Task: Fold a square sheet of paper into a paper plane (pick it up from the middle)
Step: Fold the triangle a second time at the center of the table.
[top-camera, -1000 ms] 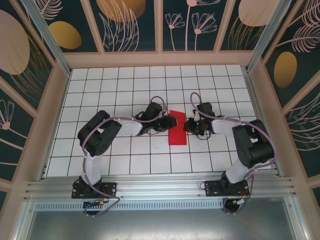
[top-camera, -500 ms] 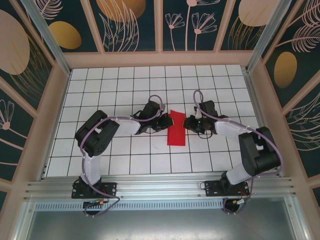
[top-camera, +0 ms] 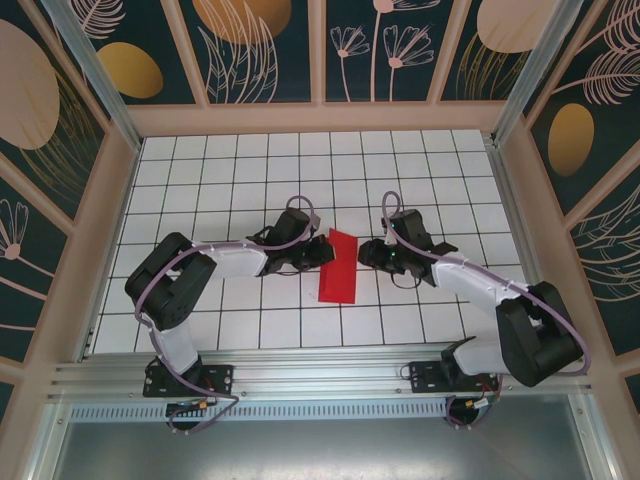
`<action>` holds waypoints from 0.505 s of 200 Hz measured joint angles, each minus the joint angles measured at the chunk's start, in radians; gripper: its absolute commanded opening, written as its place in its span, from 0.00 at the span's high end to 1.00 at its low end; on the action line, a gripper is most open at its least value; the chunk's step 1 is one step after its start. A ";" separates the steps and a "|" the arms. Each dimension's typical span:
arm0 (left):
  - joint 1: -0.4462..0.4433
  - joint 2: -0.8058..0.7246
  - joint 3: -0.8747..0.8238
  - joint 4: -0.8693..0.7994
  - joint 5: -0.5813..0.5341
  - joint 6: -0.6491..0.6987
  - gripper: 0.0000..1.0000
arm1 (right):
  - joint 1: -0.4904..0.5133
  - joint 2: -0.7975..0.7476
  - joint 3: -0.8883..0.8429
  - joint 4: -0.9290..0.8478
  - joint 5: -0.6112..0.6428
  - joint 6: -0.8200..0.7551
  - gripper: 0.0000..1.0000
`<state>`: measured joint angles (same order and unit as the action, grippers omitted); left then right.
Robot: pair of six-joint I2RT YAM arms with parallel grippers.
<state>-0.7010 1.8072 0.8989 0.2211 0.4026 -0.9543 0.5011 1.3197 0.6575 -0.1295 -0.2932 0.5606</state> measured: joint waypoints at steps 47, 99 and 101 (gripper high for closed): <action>0.000 -0.002 -0.007 -0.016 -0.019 0.000 1.00 | 0.165 -0.116 -0.063 0.037 0.114 -0.006 0.52; 0.000 -0.002 -0.007 -0.016 -0.018 -0.001 1.00 | 0.495 -0.138 -0.121 0.119 0.360 -0.140 0.48; 0.000 -0.002 -0.007 -0.016 -0.019 -0.001 1.00 | 0.509 -0.137 -0.124 0.124 0.369 -0.148 0.48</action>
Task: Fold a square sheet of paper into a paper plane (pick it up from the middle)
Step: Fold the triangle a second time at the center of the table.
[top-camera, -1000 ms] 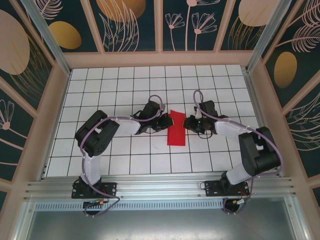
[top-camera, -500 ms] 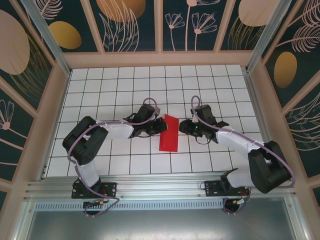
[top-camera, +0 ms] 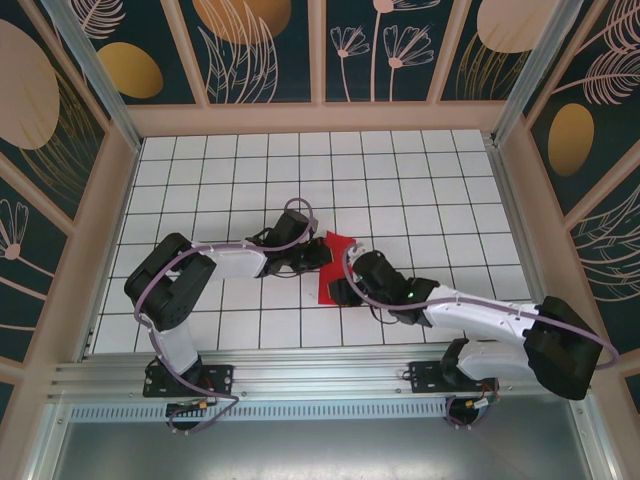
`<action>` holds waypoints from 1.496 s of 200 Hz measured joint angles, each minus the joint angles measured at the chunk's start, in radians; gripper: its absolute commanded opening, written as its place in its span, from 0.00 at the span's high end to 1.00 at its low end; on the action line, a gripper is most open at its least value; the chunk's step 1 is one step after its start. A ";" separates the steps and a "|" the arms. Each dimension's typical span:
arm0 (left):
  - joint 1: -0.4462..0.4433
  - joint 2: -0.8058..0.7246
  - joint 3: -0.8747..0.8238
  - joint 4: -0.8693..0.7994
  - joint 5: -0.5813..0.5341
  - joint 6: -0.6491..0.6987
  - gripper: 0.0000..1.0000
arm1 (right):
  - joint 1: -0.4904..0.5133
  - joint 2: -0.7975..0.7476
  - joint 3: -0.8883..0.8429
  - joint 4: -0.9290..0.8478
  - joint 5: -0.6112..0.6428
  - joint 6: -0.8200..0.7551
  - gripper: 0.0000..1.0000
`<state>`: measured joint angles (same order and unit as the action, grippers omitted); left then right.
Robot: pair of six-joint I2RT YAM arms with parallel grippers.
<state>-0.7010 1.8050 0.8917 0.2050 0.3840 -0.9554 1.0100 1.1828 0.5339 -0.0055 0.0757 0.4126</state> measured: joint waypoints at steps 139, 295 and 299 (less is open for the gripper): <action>0.000 0.000 0.000 0.000 0.001 0.000 1.00 | 0.201 0.248 0.067 0.064 0.372 -0.175 0.64; 0.000 -0.033 0.034 -0.100 -0.074 0.025 0.49 | 0.086 0.171 0.068 0.043 0.200 -0.114 1.00; 0.000 -0.042 0.034 -0.109 -0.087 0.024 0.47 | 0.077 0.163 0.065 0.049 0.180 -0.113 1.00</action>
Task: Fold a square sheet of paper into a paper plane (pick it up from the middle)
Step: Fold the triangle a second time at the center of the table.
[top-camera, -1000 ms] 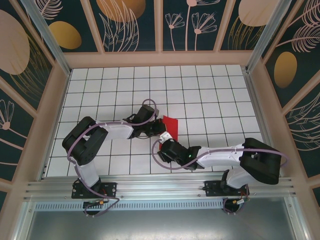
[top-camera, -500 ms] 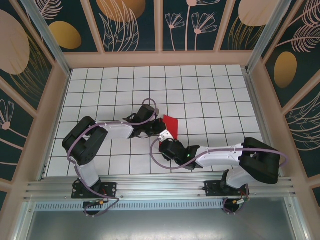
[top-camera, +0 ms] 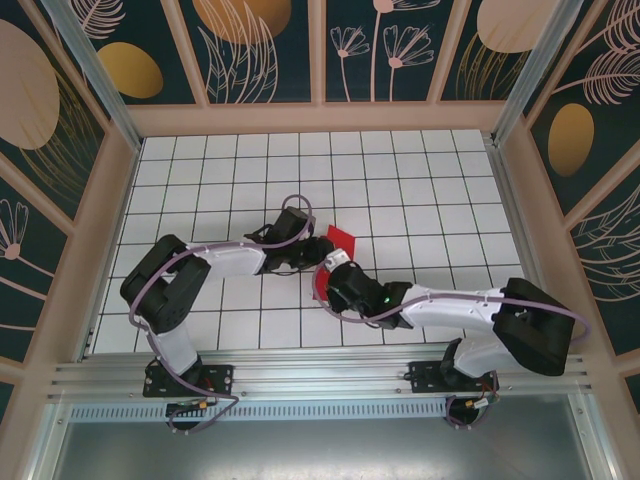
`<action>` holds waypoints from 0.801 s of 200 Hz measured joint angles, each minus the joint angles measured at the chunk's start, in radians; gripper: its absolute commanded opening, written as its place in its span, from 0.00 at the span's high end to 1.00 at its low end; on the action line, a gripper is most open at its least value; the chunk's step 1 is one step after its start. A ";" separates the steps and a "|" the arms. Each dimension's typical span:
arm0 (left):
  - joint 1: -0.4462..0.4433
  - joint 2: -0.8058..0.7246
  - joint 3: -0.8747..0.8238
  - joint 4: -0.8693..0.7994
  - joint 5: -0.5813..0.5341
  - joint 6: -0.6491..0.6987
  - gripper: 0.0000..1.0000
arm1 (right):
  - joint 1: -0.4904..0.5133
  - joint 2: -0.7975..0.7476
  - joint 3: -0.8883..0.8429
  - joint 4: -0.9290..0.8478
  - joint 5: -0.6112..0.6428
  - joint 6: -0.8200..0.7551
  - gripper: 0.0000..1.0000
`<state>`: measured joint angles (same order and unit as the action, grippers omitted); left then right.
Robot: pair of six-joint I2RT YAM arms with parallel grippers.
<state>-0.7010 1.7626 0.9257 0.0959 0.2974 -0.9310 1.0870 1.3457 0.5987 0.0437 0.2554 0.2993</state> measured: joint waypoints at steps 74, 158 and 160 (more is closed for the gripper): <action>0.001 -0.251 -0.118 -0.028 -0.180 -0.023 0.80 | -0.154 -0.036 -0.022 0.082 -0.299 0.068 1.00; 0.001 -0.211 -0.217 0.015 -0.081 -0.031 0.99 | -0.171 0.029 -0.022 0.131 -0.383 0.104 1.00; 0.001 -0.208 -0.217 0.017 -0.078 -0.031 0.99 | -0.171 0.030 -0.022 0.133 -0.384 0.104 1.00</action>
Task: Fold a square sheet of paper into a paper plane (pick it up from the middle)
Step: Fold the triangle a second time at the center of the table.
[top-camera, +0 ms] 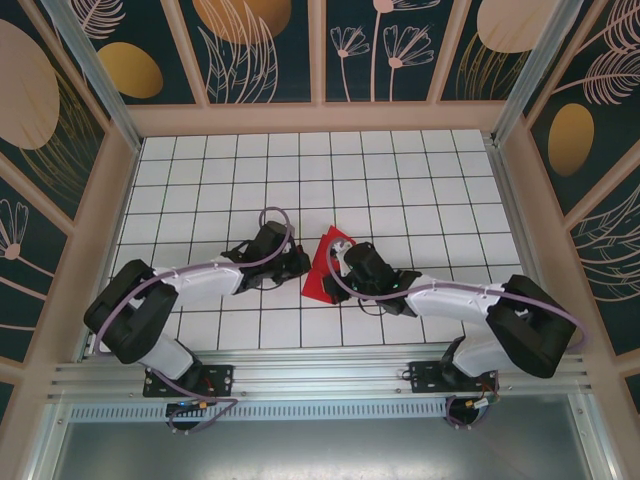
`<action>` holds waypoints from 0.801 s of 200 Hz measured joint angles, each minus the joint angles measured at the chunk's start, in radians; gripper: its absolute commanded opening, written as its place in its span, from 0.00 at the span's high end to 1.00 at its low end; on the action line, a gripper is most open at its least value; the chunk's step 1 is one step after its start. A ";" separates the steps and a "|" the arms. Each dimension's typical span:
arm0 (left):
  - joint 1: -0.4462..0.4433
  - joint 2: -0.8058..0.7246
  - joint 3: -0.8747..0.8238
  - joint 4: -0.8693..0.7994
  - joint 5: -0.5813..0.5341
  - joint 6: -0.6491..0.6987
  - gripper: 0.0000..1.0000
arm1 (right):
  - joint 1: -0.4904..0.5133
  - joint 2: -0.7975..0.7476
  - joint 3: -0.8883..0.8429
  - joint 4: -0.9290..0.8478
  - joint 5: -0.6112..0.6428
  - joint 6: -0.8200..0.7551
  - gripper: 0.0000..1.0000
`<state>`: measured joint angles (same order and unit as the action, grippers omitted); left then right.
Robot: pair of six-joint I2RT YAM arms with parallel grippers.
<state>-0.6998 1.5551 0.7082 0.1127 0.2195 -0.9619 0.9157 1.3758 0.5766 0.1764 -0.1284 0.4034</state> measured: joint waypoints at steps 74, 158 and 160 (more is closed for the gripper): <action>0.000 0.087 -0.002 0.018 0.063 0.003 0.99 | -0.019 0.021 0.000 0.020 -0.017 0.019 1.00; -0.002 0.134 -0.002 0.026 0.062 0.046 0.99 | -0.052 0.046 0.000 0.030 -0.058 0.025 0.99; -0.002 0.134 -0.002 0.026 0.061 0.048 0.99 | -0.054 0.047 0.000 0.030 -0.058 0.026 0.98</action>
<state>-0.7013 1.6886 0.7067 0.1383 0.2810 -0.9134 0.8616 1.4223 0.5770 0.2066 -0.1867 0.4290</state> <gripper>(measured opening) 0.043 0.054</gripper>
